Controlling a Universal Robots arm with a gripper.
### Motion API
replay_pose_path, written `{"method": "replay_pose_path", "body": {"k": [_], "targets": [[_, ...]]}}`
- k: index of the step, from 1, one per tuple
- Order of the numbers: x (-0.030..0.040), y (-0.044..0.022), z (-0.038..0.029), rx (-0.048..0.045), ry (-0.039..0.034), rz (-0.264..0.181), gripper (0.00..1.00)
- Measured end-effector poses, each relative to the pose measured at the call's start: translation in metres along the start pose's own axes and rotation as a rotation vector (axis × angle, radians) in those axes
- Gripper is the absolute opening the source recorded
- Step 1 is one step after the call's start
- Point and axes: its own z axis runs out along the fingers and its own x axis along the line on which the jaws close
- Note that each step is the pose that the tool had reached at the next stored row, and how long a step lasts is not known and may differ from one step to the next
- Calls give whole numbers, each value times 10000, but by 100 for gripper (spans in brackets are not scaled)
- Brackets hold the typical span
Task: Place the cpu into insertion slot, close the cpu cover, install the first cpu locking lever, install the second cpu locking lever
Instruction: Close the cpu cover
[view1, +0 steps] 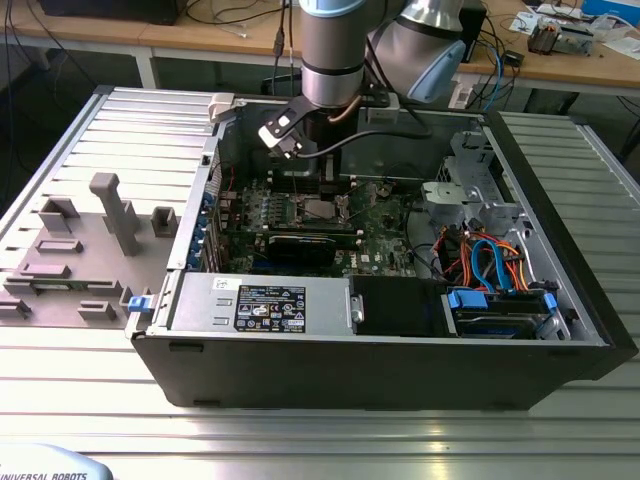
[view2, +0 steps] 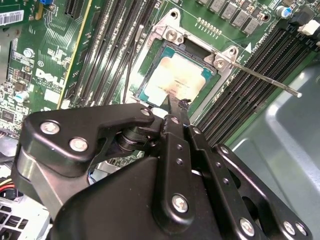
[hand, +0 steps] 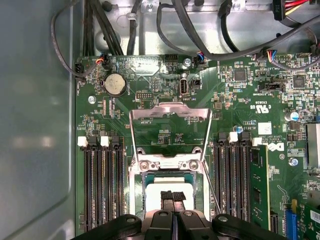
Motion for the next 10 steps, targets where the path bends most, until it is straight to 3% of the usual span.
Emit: {"method": "replay_pose_path", "body": {"k": [6, 10], "targets": [[1, 27, -5, 0, 0, 1, 11], [-1, 34, -113, 0, 0, 0, 11]]}}
